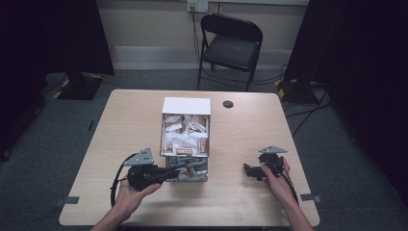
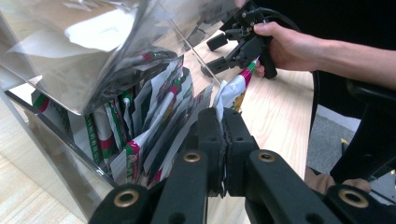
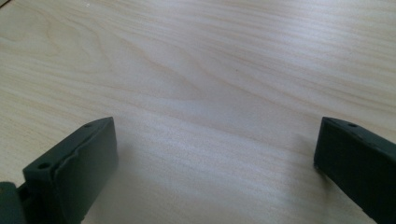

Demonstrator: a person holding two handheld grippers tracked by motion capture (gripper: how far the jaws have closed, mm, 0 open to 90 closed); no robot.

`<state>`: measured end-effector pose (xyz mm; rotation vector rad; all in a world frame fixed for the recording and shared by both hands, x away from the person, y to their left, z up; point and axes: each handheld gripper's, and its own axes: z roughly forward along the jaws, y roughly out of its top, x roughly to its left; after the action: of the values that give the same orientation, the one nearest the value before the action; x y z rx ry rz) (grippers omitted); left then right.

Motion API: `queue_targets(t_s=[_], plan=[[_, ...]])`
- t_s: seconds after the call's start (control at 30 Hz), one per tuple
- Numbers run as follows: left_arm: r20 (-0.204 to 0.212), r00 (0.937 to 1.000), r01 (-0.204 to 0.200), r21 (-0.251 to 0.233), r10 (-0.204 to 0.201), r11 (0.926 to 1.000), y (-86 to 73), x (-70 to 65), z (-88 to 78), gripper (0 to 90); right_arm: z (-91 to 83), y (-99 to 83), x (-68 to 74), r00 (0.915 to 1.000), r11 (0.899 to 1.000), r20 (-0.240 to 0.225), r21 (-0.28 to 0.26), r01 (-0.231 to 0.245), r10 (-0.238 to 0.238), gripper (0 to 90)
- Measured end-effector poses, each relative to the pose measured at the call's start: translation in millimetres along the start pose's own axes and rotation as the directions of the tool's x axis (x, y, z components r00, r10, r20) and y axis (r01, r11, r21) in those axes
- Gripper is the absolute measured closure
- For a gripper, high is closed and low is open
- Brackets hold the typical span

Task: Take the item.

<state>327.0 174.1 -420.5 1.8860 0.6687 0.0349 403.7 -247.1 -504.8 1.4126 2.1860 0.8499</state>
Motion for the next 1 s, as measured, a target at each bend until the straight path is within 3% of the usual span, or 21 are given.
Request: queue_targets(t_s=[0.53, 1.0], plan=[[0.048, 0.9988, 0.008, -0.026, -0.007, 0.9996, 5.3, -3.6, -10.3, 88.5, 0.0, 0.0, 0.0, 1.0000, 1.000, 0.000, 0.000, 0.000, 0.000, 0.0], [0.054, 0.9986, -0.002, -0.031, 0.003, 0.9995, 7.0, -12.7, -20.7, 88.5, 0.0, 0.0, 0.0, 1.0000, 1.000, 0.000, 0.000, 0.000, 0.000, 0.0]])
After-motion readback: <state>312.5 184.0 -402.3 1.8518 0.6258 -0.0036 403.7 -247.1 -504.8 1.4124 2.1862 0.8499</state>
